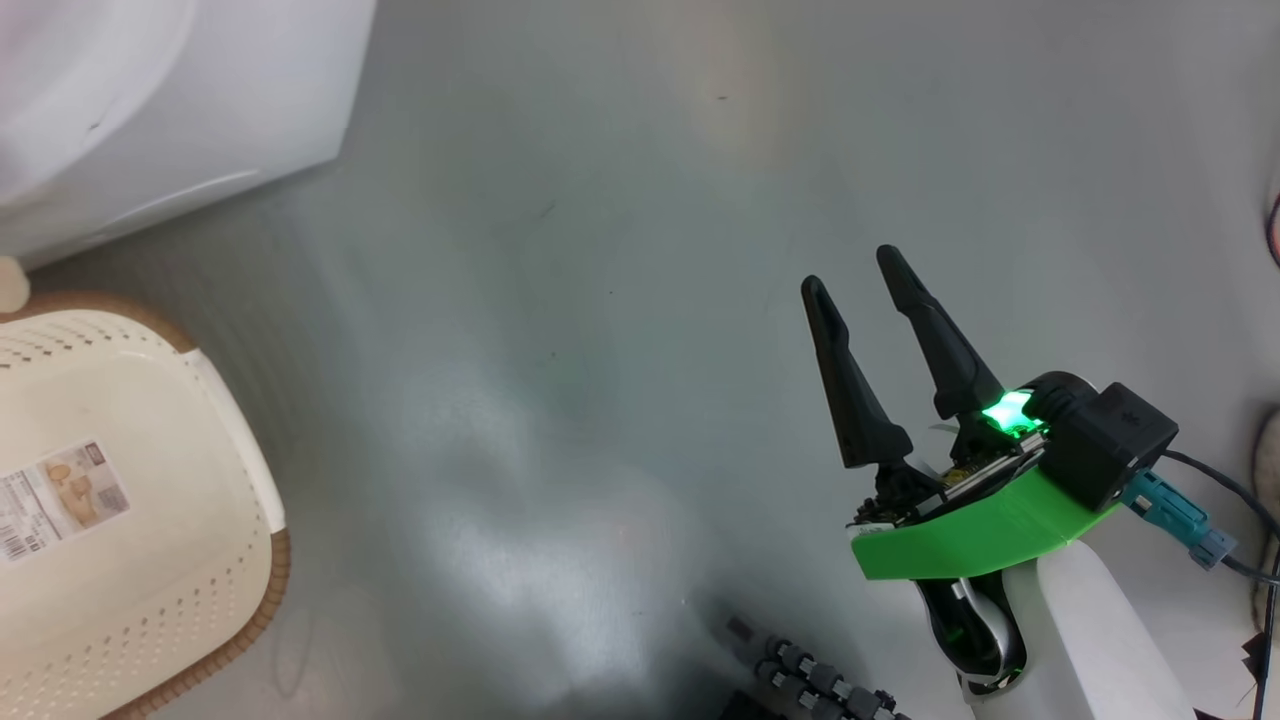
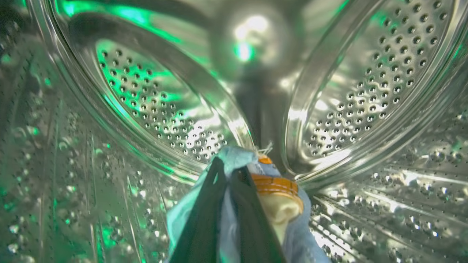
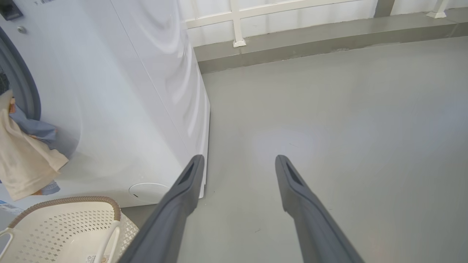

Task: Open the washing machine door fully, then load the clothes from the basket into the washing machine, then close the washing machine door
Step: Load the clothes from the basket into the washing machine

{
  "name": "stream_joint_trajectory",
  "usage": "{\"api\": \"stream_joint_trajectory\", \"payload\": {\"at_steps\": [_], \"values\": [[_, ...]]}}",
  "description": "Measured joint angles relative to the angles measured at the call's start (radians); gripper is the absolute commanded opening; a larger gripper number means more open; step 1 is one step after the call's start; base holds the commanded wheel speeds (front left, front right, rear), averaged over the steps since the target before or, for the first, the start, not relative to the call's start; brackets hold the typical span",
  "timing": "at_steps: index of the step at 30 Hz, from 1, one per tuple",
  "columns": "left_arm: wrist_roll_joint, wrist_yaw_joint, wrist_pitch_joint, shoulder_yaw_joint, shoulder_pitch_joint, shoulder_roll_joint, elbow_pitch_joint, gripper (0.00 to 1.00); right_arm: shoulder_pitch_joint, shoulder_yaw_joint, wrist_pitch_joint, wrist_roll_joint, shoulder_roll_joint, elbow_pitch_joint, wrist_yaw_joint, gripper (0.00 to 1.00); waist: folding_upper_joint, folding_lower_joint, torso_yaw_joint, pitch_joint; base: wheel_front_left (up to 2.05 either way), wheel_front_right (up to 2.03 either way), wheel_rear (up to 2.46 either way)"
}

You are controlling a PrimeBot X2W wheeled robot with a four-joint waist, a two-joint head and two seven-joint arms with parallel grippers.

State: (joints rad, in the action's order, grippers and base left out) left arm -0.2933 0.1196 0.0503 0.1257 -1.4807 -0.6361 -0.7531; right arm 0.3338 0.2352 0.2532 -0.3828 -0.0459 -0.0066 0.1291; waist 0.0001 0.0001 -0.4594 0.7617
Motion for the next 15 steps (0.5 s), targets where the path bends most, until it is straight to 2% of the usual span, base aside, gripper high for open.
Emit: {"api": "stream_joint_trajectory", "payload": {"at_steps": [1, 2, 3, 4, 5, 15], "values": [[-0.008, 0.000, 0.005, -0.005, 0.002, 0.007, -0.004, 0.00, 0.000, 0.000, 0.000, 0.000, 0.000, -0.001, 0.000, 1.00, 0.0000, 0.0000, 0.003, 0.001, 0.00, 0.00, 0.00], [-0.012, 0.000, 0.010, -0.005, 0.003, 0.012, -0.007, 0.37, 0.001, 0.000, 0.000, 0.000, 0.000, -0.001, 0.000, 1.00, 0.0000, 0.0000, 0.006, 0.002, 0.00, 0.00, 0.00], [-0.013, 0.000, 0.015, -0.004, 0.005, 0.019, -0.008, 0.92, 0.001, 0.000, 0.000, 0.000, 0.000, -0.001, 0.000, 1.00, 0.0000, 0.0000, 0.009, 0.002, 0.00, 0.00, 0.00], [-0.018, 0.000, 0.016, -0.005, 0.009, 0.026, -0.008, 0.92, 0.004, 0.000, 0.000, 0.000, 0.000, -0.001, 0.000, 1.00, 0.0000, 0.0000, 0.013, 0.002, 0.00, 0.00, 0.00], [-0.022, 0.000, 0.016, -0.004, 0.018, 0.032, -0.008, 1.00, 0.008, 0.000, 0.000, 0.000, 0.000, -0.001, 0.000, 1.00, 0.0000, 0.0000, 0.016, 0.001, 0.00, 0.00, 0.00], [-0.054, 0.006, -0.007, 0.015, 0.151, 0.091, 0.048, 1.00, 0.019, 0.001, 0.001, 0.021, -0.001, -0.005, 0.000, 1.00, 0.0000, 0.0000, 0.070, -0.029, 0.00, 0.00, 0.00]]}}
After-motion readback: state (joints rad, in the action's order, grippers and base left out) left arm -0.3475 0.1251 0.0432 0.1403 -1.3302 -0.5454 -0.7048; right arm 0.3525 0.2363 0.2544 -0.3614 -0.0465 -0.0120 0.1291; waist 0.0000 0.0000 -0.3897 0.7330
